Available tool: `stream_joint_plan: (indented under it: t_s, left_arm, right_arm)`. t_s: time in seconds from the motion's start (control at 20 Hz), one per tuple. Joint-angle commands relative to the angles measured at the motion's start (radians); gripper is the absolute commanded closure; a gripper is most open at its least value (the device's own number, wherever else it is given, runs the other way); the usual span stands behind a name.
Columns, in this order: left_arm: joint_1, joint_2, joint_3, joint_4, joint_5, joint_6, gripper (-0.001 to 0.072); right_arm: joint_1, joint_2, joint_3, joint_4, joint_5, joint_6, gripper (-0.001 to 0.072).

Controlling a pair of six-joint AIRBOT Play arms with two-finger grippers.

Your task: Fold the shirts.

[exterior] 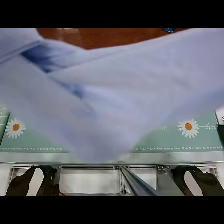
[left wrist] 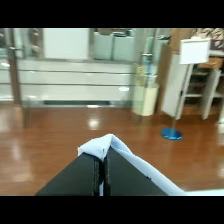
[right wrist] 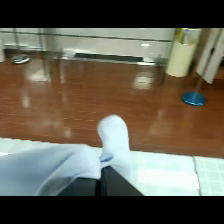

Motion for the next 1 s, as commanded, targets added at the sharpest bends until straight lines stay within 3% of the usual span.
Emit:
stream_joint_plan:
  t_s: [0.0,0.1,0.25,0.4,0.55,0.7,0.95]
  left_arm:
    - [-0.176,0.055,0.002,0.362,-0.069,-0.074,0.0692]
    - [-0.28,0.053,-0.04,0.495,-0.12,-0.12,0.0692]
    - [-0.328,0.049,-0.212,0.539,-0.142,-0.138,0.0692]
    - [-0.305,0.009,-0.441,0.574,-0.137,-0.16,0.0692]
    - [-0.291,-0.078,-0.651,0.574,-0.066,-0.245,0.0691]
    - [-0.291,-0.214,-0.781,0.458,0.094,-0.273,0.0691]
    - [-0.293,-0.509,-0.734,0.203,0.288,-0.273,0.0691]
  right_arm:
    - [-0.001,0.082,-0.053,-0.085,0.1,0.044,0.069]
    - [-0.001,0.119,-0.176,-0.032,0.163,0.055,0.069]
    - [-0.001,0.19,-0.494,0.113,0.179,0.067,0.069]
    - [-0.001,0.244,-0.856,0.244,0.101,0.07,0.069]
    - [-0.001,0.238,-1.179,0.305,-0.041,0.023,0.069]
    - [-0.001,0.138,-1.364,0.304,-0.254,-0.038,0.069]
    - [-0.001,-0.257,-1.291,0.362,-0.535,-0.142,0.069]
